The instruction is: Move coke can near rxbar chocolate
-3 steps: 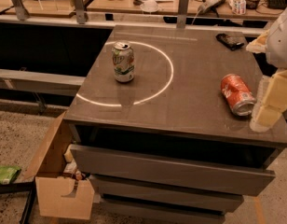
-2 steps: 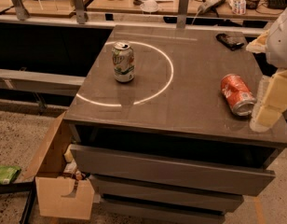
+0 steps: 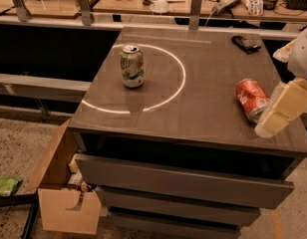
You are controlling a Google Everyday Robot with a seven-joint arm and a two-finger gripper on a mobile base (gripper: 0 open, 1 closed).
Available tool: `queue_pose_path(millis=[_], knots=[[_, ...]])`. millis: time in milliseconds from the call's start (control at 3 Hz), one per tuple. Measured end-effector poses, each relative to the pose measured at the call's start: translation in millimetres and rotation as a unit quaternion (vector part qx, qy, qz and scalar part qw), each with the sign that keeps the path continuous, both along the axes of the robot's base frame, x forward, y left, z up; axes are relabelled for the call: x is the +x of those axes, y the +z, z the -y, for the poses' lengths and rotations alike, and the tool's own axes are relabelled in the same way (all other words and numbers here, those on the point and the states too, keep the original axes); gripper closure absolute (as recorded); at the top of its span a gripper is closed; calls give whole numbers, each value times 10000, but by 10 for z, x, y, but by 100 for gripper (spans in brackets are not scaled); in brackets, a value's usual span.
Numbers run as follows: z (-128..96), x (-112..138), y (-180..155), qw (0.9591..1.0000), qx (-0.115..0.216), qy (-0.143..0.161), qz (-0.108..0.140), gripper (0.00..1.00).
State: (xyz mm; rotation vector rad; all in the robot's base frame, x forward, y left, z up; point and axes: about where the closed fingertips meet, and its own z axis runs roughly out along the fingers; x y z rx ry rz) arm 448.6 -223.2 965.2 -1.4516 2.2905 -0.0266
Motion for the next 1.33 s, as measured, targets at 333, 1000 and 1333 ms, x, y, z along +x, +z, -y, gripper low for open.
queue_pose_path(millis=[333, 1000, 1333], knots=[[160, 18, -210, 9890, 395, -1379, 370, 0], [383, 105, -726, 9522, 400, -2804, 1145, 0], [450, 269, -657, 9380, 527, -3047, 1566, 0]])
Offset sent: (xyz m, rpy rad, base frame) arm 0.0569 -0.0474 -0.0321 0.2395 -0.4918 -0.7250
